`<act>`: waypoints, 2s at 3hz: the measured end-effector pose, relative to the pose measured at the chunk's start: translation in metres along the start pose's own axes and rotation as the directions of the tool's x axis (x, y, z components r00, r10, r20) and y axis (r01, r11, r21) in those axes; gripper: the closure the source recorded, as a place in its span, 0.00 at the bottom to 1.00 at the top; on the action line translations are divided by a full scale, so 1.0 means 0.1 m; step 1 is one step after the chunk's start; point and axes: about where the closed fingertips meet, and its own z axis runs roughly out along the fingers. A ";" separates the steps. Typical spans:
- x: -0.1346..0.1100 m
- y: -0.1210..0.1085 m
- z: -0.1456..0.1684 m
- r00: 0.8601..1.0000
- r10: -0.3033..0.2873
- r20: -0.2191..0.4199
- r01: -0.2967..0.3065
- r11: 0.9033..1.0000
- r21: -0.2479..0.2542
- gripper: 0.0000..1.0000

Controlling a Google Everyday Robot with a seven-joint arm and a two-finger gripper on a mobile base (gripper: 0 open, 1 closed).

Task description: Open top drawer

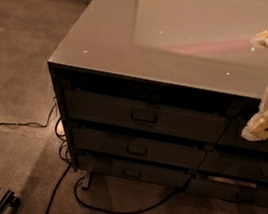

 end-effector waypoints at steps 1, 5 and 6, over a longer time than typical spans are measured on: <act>-0.14 -0.02 0.24 0.996 -0.088 -0.006 0.088 0.996 -0.014 0.00; 0.03 0.05 1.36 0.936 -0.184 -0.300 0.149 0.979 -0.136 0.00; -0.12 0.09 1.47 0.935 -0.234 -0.266 0.205 0.970 -0.133 0.00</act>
Offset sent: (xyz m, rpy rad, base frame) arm 0.0387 0.0331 -0.1050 -0.2698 0.0728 0.1485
